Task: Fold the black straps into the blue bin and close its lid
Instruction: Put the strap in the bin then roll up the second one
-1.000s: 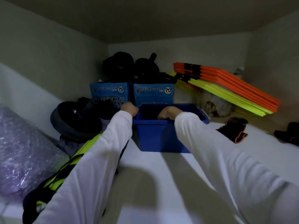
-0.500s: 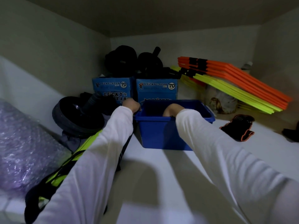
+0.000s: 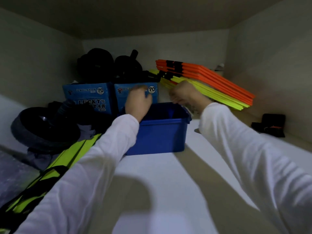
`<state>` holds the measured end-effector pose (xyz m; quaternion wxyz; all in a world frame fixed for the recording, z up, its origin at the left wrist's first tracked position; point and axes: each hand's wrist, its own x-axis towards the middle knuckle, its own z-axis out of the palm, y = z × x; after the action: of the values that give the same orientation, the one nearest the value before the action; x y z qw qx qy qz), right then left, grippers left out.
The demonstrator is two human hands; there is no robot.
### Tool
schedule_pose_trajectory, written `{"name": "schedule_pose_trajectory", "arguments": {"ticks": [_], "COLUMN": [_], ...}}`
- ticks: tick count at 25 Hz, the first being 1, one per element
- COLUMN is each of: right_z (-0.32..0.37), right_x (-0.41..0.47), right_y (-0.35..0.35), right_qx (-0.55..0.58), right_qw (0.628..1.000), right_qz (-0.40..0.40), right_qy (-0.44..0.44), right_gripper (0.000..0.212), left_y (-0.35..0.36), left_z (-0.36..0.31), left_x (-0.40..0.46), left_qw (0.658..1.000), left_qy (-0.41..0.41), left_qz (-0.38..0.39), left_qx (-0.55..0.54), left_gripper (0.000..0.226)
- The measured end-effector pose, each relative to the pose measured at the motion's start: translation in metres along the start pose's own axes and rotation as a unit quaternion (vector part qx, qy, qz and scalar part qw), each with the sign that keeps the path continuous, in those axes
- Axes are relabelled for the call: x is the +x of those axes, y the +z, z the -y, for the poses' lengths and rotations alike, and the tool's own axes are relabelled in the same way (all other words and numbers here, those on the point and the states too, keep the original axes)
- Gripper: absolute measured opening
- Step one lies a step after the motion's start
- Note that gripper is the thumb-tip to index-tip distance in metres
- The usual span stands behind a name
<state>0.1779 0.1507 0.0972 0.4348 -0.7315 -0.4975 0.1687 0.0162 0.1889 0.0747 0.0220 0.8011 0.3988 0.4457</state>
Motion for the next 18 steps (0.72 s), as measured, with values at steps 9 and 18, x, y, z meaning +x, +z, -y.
{"name": "schedule_pose_trajectory", "arguments": {"ticks": [9, 18], "right_z": [-0.162, -0.193], "right_x": [-0.042, -0.050], "right_y": [-0.073, -0.015], "right_qx": [-0.125, -0.287], "right_qw": [0.977, 0.953], "right_qz": [-0.127, -0.006], "right_qy": [0.120, 0.098], "right_gripper": [0.030, 0.042], "left_y": [0.087, 0.137], "left_z": [-0.104, -0.070], "left_x": [-0.087, -0.118], "left_qw": [0.891, 0.897], "left_qy": [0.214, 0.121], "left_qz": [0.399, 0.425], "left_qx": [-0.044, -0.014], "left_gripper": [0.036, 0.050]}}
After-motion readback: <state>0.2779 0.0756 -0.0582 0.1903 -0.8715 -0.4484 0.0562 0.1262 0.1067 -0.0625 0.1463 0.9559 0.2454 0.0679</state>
